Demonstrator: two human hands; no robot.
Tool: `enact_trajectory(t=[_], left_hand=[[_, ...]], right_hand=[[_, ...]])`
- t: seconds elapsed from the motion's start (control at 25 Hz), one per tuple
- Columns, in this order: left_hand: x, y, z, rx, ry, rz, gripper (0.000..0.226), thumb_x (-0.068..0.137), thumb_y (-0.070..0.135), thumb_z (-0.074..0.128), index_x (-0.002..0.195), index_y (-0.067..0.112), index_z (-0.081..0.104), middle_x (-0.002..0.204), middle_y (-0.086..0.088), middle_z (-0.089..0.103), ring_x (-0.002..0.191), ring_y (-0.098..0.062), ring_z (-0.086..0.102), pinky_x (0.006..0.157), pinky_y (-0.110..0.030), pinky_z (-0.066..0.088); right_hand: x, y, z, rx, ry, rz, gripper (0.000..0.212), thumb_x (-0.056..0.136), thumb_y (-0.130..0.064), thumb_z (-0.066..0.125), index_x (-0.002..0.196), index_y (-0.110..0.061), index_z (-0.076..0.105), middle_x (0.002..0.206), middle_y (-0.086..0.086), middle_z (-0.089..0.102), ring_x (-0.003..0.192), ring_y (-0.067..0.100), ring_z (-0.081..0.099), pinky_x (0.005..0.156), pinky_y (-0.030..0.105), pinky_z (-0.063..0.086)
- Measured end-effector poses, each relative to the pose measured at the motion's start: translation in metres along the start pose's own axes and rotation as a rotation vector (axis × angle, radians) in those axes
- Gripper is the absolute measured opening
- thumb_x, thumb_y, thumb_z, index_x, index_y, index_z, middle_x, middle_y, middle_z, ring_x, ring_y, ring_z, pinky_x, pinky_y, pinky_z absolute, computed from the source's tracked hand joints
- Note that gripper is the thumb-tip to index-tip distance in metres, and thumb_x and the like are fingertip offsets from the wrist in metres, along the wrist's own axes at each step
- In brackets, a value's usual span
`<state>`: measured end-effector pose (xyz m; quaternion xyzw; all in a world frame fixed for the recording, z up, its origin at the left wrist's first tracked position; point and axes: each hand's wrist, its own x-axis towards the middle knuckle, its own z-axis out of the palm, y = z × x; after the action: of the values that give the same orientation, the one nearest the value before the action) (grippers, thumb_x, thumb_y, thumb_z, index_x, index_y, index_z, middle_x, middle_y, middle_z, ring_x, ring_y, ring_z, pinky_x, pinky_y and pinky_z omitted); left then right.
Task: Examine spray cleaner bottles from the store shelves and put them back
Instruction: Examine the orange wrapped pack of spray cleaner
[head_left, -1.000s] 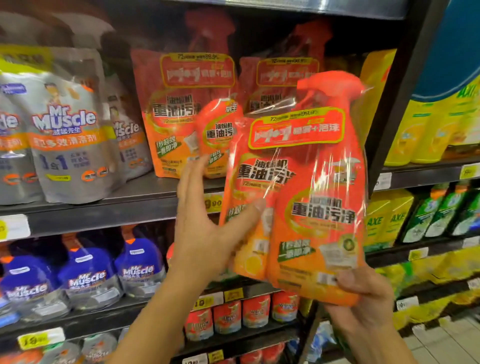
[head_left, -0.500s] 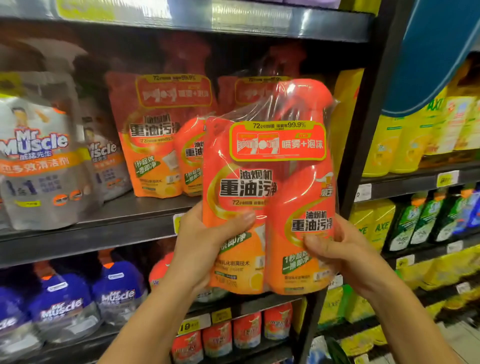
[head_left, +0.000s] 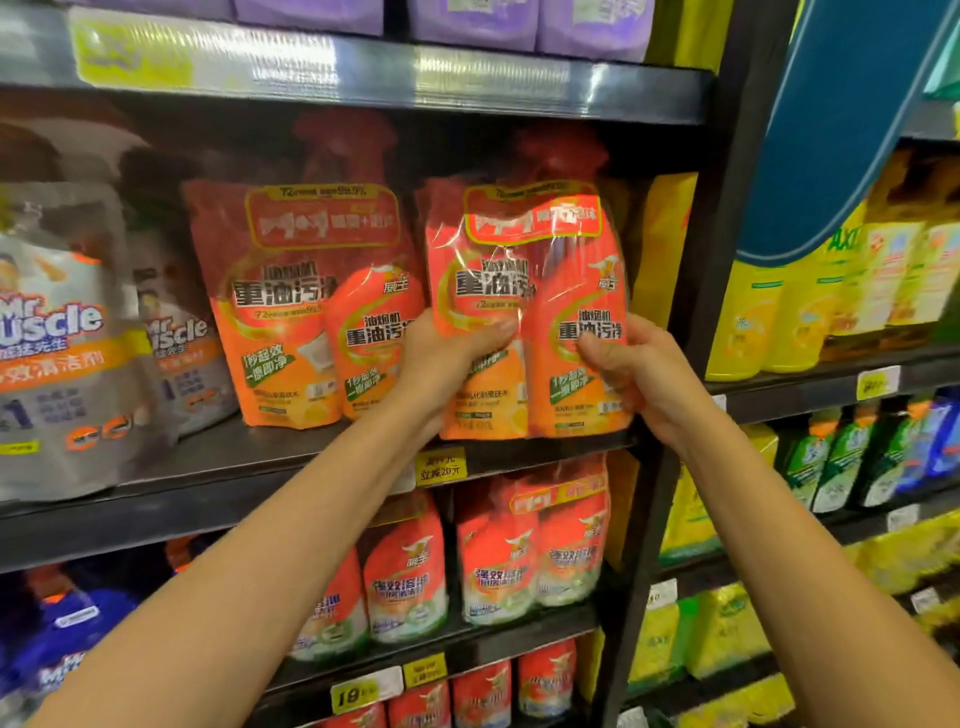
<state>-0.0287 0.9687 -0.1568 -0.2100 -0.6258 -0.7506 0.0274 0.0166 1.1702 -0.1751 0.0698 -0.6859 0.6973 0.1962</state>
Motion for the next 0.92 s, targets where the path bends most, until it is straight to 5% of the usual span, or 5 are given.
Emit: enact_trajectory(t=[0.12,0.28,0.44,0.64,0.92], left_hand=[[0.014,-0.006,0.003,0.13,0.06,0.13,0.037,0.074,0.018,0.08,0.108,0.019,0.064,0.096,0.007,0.073,0.081,-0.001,0.069,0.067,-0.014,0.053],[0.022,-0.023,0.006,0.213,0.098,0.191,0.052,0.074,0.017,0.081,0.12,0.014,0.056,0.105,0.005,0.068,0.092,-0.005,0.065,0.082,-0.023,0.051],[0.022,-0.032,-0.005,0.452,0.118,0.278,0.073,0.071,0.032,0.082,0.13,0.016,0.044,0.109,0.016,0.057,0.096,0.0,0.056,0.078,-0.004,0.04],[0.007,-0.053,-0.011,0.818,0.221,0.357,0.096,0.073,0.047,0.076,0.147,0.019,0.022,0.133,-0.001,0.056,0.118,-0.025,0.054,0.091,-0.041,0.048],[0.015,-0.064,-0.002,0.74,0.209,0.347,0.09,0.082,0.038,0.072,0.15,0.017,0.017,0.136,-0.005,0.049,0.124,-0.02,0.043,0.09,-0.015,0.027]], right_hand=[[0.016,0.002,-0.003,-0.046,0.005,-0.068,0.051,0.069,-0.026,0.08,0.115,-0.017,0.061,0.106,0.003,0.074,0.098,0.022,0.071,0.078,0.037,0.058],[0.024,0.015,-0.002,-0.084,0.013,-0.129,0.05,0.075,-0.02,0.079,0.12,-0.019,0.057,0.106,-0.003,0.073,0.1,0.015,0.069,0.077,0.03,0.056],[0.023,0.025,-0.004,-0.122,0.032,-0.195,0.058,0.08,-0.023,0.072,0.133,-0.018,0.05,0.116,-0.004,0.068,0.108,0.009,0.065,0.08,0.021,0.053],[0.026,0.029,-0.002,-0.198,0.087,-0.255,0.057,0.086,-0.016,0.067,0.138,-0.013,0.044,0.123,-0.001,0.064,0.112,0.006,0.062,0.085,0.018,0.052],[0.027,0.041,0.005,-0.257,0.231,-0.313,0.052,0.089,-0.013,0.066,0.135,-0.017,0.044,0.122,-0.005,0.061,0.111,0.0,0.059,0.085,0.013,0.049]])
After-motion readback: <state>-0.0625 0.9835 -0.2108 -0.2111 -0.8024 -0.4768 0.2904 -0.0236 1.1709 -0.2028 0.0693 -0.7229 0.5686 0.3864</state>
